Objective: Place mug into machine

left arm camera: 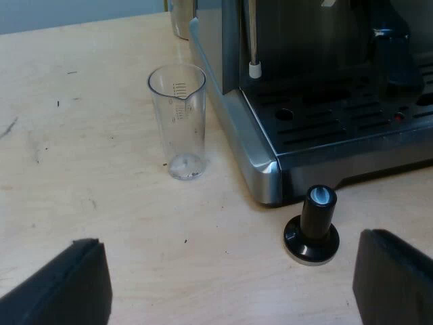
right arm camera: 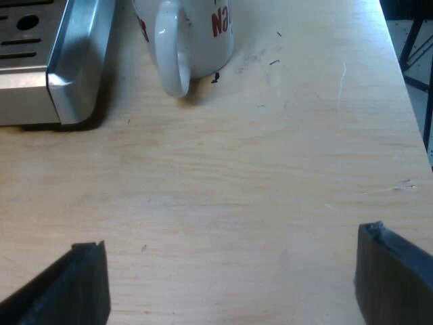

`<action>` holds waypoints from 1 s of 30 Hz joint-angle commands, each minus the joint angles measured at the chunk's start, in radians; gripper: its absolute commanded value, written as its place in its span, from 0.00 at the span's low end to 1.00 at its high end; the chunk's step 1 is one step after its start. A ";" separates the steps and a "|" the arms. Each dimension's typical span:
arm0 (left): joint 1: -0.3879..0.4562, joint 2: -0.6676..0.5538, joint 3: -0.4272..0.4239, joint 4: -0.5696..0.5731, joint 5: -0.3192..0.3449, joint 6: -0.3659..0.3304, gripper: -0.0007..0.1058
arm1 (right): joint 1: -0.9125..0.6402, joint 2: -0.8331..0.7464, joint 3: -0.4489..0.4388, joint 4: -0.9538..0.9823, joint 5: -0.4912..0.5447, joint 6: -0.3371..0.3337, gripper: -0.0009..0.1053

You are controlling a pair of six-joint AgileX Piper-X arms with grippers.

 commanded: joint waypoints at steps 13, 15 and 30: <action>-0.004 -0.023 -0.005 -0.019 0.045 -0.008 0.85 | -0.003 -0.025 -0.020 0.019 0.016 0.000 0.72; -0.004 -0.007 -0.013 -0.016 0.045 -0.008 0.85 | -0.003 -0.006 -0.039 0.039 0.016 0.003 0.72; -0.144 0.248 -0.170 -0.045 0.095 -0.008 0.85 | -0.003 0.277 -0.270 0.155 -0.101 -0.053 0.72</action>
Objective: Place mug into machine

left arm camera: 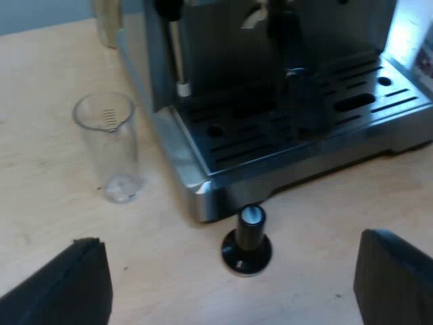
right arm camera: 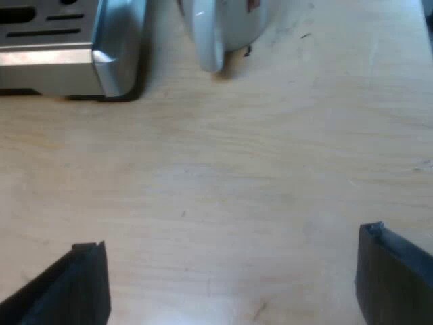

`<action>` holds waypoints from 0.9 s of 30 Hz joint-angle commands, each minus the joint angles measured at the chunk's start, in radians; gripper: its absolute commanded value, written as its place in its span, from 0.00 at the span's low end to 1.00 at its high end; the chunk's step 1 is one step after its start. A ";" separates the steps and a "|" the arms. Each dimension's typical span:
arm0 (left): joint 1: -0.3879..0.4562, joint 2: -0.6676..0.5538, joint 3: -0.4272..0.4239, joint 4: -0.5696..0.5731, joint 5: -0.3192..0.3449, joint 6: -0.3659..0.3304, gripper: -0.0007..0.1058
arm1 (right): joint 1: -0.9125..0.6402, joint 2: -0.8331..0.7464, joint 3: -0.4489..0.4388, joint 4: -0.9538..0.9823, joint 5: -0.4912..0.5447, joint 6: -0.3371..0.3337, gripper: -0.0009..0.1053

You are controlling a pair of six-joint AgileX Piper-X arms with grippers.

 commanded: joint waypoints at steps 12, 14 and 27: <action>-0.237 0.209 -0.069 -0.162 0.057 -0.006 0.85 | 0.086 0.266 -0.217 0.015 -0.105 -0.106 0.72; -0.270 0.241 -0.069 -0.195 0.070 -0.006 0.85 | 0.125 0.304 -0.238 0.015 -0.101 -0.106 0.72; -0.340 0.334 -0.069 -0.247 0.099 -0.004 0.85 | 0.268 0.445 -0.240 -0.094 0.076 0.061 0.72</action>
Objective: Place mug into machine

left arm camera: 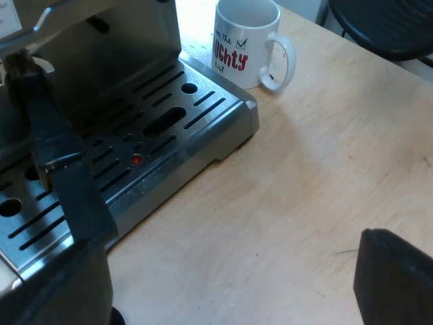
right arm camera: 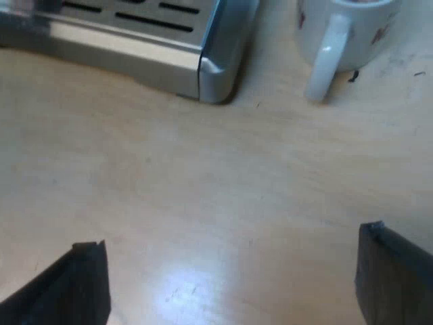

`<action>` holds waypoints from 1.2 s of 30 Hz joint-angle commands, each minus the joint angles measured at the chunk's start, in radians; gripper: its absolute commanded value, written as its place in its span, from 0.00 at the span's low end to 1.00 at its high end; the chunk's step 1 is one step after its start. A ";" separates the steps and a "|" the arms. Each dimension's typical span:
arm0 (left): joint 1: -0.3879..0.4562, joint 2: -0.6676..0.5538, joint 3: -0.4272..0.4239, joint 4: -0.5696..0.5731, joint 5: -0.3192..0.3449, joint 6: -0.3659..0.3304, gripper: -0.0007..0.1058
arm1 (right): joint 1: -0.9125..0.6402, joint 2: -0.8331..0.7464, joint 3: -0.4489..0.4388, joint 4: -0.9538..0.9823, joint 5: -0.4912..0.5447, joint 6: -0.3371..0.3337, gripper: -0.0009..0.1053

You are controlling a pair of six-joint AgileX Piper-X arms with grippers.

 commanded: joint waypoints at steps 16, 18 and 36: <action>-0.005 -0.004 -0.009 -0.020 0.007 -0.004 0.85 | 0.001 0.054 0.283 -0.526 0.110 0.080 0.72; -0.005 -0.004 -0.009 -0.020 0.007 -0.004 0.85 | 0.001 0.053 0.326 -0.592 0.137 0.080 0.72; -0.005 -0.004 -0.009 -0.020 0.007 -0.004 0.85 | 0.001 0.072 0.802 -1.385 0.254 0.078 0.72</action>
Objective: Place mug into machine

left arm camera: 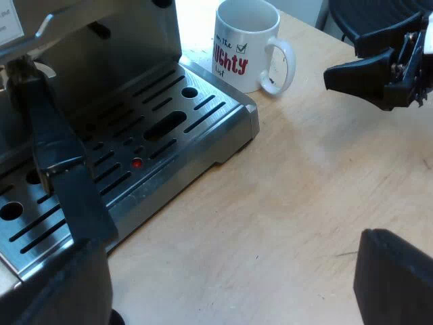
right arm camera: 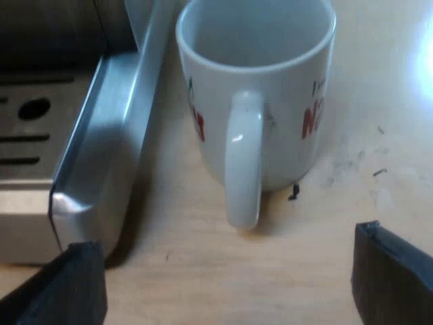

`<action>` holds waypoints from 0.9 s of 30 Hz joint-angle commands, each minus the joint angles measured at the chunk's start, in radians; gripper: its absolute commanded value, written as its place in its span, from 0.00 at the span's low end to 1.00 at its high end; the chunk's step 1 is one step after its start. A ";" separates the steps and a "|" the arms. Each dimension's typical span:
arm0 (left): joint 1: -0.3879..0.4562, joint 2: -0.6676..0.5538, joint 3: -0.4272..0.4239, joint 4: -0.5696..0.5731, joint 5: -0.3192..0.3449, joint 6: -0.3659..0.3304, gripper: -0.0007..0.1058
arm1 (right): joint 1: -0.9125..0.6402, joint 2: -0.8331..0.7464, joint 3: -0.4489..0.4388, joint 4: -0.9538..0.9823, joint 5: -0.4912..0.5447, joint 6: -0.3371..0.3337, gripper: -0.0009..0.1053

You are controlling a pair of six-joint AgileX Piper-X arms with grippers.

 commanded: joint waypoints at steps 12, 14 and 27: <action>-0.005 -0.004 -0.009 -0.018 0.007 -0.004 0.85 | 0.001 0.288 0.036 -0.411 0.048 -0.011 0.72; -0.005 -0.004 -0.009 -0.018 0.007 -0.004 0.85 | 0.001 0.333 0.036 -0.456 0.072 -0.011 0.72; -0.005 -0.004 -0.009 -0.018 0.007 -0.004 0.85 | -0.001 0.622 -0.026 -0.662 0.101 -0.011 0.72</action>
